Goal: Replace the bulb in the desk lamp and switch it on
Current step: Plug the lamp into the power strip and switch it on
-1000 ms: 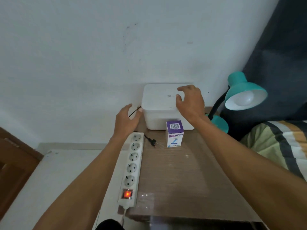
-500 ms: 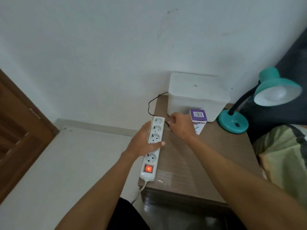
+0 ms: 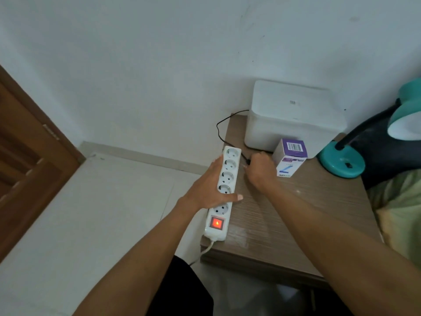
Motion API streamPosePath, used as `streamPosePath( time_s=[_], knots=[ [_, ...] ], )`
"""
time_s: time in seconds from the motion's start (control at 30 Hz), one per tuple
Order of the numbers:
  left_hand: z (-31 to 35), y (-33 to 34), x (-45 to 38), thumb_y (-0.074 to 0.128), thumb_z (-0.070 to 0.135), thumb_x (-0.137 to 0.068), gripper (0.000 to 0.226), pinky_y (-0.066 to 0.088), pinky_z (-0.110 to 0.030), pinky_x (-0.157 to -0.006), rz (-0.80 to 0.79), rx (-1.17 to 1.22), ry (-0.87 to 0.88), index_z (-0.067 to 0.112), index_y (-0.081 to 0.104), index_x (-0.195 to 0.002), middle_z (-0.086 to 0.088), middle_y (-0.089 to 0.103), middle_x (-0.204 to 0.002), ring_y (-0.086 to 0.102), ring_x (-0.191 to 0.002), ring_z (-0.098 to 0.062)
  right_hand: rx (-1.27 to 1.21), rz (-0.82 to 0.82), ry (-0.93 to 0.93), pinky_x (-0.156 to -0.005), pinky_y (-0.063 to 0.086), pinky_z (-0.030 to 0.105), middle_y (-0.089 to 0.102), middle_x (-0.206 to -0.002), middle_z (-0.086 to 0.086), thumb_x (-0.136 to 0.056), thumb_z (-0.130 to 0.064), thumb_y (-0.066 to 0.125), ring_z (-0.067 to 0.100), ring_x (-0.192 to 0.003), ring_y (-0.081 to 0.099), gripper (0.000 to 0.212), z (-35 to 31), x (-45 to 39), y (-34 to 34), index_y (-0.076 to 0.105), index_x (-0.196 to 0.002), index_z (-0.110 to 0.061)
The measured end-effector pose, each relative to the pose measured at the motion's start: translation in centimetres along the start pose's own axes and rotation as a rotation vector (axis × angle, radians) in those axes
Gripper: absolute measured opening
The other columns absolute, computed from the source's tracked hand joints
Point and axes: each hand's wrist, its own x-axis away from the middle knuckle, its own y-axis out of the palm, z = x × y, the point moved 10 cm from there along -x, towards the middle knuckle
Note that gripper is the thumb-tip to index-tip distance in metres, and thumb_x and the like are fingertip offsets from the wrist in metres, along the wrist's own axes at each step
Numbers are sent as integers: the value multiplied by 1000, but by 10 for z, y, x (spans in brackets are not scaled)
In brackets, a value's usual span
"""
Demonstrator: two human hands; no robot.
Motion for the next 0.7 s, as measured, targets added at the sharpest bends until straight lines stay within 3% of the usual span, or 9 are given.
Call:
streamPosePath(
  time_s=[0.17,0.27,0.4,0.57,0.7],
  knots=[
    [2,-1,2,86,44,-80,125,14,-23,-112,-14,-4,-9,25,-6,-163,5,11,-171,4,-148,2,-156,-33,101,-68,48,34,71,-97,18,-86,-15,65,37,-92,67,15,9,-7,-8,72,-91,-3],
    [5,-2,4,85,44,-81,124,16,-25,-113,-10,-7,-3,24,-6,-163,4,12,-172,6,-150,-1,-228,30,122,-73,55,36,72,-93,16,-86,-12,67,33,-88,67,12,10,-4,-27,74,-91,-4],
    [5,-2,4,85,47,-80,126,18,-38,-123,-7,-13,-5,24,-6,-164,2,10,-173,5,-159,-17,-407,120,81,-76,54,31,74,-93,7,-86,-15,71,23,-86,68,14,0,5,-50,73,-100,-13],
    [6,-2,2,85,48,-80,122,18,-32,-118,2,-27,17,27,-1,-164,2,17,-171,11,-158,-16,-539,144,-8,-77,55,29,73,-88,-2,-87,-18,72,14,-83,69,13,-20,20,-60,72,-99,-17],
    [6,-4,2,84,60,-74,123,31,-52,-123,19,-29,28,36,1,-162,6,24,-168,20,-157,-19,-610,132,-39,-80,58,30,71,-80,-14,-84,-20,77,6,-82,70,13,-28,28,-54,74,-96,-25]
  ],
)
